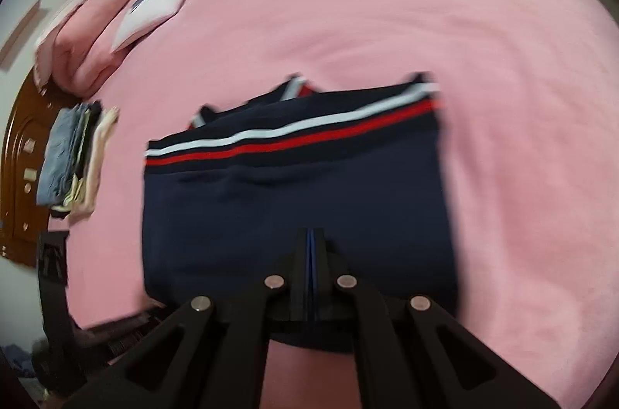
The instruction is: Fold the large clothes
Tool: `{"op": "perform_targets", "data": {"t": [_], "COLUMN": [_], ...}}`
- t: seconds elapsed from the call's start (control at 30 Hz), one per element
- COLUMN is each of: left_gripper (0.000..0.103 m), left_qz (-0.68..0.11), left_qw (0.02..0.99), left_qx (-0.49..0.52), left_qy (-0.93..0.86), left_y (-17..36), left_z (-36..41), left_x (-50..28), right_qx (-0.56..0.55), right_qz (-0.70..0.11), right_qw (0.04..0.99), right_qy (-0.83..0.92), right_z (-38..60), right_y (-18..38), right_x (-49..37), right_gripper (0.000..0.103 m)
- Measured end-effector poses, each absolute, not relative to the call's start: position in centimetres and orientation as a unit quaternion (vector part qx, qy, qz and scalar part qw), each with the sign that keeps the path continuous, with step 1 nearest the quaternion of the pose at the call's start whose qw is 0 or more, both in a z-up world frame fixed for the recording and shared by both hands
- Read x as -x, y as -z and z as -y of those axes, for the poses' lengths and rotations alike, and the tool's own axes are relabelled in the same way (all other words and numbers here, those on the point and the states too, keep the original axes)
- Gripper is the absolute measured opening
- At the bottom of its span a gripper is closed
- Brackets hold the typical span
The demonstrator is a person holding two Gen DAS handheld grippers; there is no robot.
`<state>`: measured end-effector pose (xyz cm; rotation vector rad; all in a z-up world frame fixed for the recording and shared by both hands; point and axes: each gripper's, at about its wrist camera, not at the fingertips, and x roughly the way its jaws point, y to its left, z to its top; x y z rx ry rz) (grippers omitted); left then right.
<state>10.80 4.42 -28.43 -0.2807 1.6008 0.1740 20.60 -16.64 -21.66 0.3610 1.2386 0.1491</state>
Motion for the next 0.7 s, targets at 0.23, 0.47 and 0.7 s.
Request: {"op": "perform_targets", "data": {"t": [0.23,0.47,0.7], "left_gripper": [0.077,0.086,0.086], "left_qz": [-0.709,-0.726,-0.704], "left_qw": [0.68,0.646,0.653], "left_qx": [0.187,0.237,0.278], "left_qy": [-0.026,0.005,-0.017], "left_y": [29.2,31.3,32.1], "left_z": [-6.9,-8.3,-10.2], "left_x": [-9.9,-10.1,-11.2], "right_qx": [-0.186,-0.158,-0.181], "right_qz": [-0.596,-0.616,-0.626], "right_qw": [0.778,0.767,0.752], "right_qy": [-0.071,-0.084,-0.097], "right_z": [14.6,13.4,13.9], "right_y": [24.0,25.4,26.7], "right_x": [-20.8,-20.9,-21.6], "right_gripper": [0.0,0.0,0.0]}}
